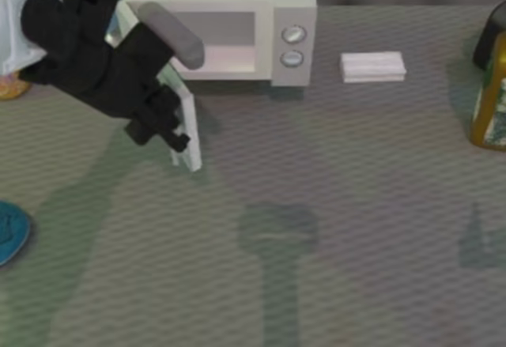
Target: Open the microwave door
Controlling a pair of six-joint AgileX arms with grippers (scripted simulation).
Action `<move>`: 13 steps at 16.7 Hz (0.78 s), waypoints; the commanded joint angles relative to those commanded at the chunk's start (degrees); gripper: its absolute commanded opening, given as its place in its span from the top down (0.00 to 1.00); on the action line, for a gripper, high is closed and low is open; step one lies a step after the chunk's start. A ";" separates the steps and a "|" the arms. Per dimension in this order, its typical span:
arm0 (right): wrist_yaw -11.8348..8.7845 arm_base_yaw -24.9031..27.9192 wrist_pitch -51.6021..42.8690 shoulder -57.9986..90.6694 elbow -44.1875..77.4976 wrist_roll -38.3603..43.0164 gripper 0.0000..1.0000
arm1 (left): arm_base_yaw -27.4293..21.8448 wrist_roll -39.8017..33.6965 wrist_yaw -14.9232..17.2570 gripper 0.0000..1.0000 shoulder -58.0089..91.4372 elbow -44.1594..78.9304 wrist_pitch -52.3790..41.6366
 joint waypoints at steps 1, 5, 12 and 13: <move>0.00 0.00 0.00 0.00 0.00 0.00 0.00 | 0.71 1.65 0.73 1.00 -0.11 -0.20 -0.56; 0.00 0.00 0.00 0.00 0.00 0.00 0.00 | 2.76 6.43 2.96 1.00 -0.94 -0.56 -1.79; 0.00 0.00 0.00 0.00 0.00 0.00 0.00 | 2.80 6.52 3.02 1.00 -0.97 -0.55 -1.80; 0.00 0.00 0.00 0.00 0.00 0.00 0.00 | 2.80 6.52 3.02 1.00 -0.97 -0.55 -1.80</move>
